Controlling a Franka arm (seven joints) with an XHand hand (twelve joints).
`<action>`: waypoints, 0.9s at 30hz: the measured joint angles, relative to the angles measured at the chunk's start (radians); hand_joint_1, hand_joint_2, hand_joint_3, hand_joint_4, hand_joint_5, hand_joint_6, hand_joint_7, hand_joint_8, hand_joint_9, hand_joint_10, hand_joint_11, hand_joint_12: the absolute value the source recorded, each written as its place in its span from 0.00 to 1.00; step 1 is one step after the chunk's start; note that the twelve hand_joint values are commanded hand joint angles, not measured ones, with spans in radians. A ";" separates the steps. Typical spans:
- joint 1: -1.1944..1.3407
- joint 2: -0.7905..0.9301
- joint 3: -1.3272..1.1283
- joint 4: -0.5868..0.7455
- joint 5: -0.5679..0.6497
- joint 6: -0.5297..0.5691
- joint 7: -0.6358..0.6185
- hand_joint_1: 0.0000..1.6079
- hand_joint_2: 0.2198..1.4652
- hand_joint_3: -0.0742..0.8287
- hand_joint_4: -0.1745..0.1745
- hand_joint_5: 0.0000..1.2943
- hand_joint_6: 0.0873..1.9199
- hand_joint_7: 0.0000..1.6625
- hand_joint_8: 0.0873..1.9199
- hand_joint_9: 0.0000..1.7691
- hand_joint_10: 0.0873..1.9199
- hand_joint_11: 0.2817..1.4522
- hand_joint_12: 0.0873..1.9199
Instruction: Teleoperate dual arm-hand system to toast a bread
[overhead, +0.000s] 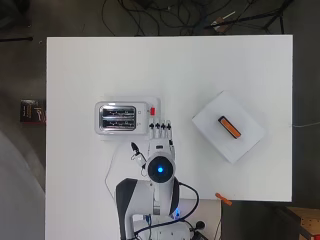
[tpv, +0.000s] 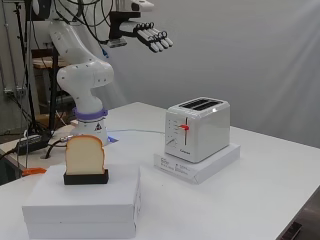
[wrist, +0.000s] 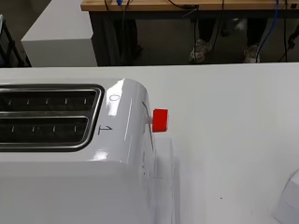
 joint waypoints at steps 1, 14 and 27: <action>-0.003 0.019 -0.020 0.010 0.002 -0.007 0.000 0.02 0.70 0.10 0.17 0.19 0.00 0.18 0.00 0.23 0.00 0.13 0.00; -0.023 0.213 -0.058 0.169 -0.023 -0.192 0.144 0.00 0.60 0.08 0.54 0.18 0.00 0.22 0.00 0.27 0.00 0.17 0.00; -0.070 0.496 -0.281 0.290 -0.043 -0.243 -0.004 0.00 0.61 0.09 0.86 0.29 0.00 0.28 0.00 0.27 0.00 0.11 0.00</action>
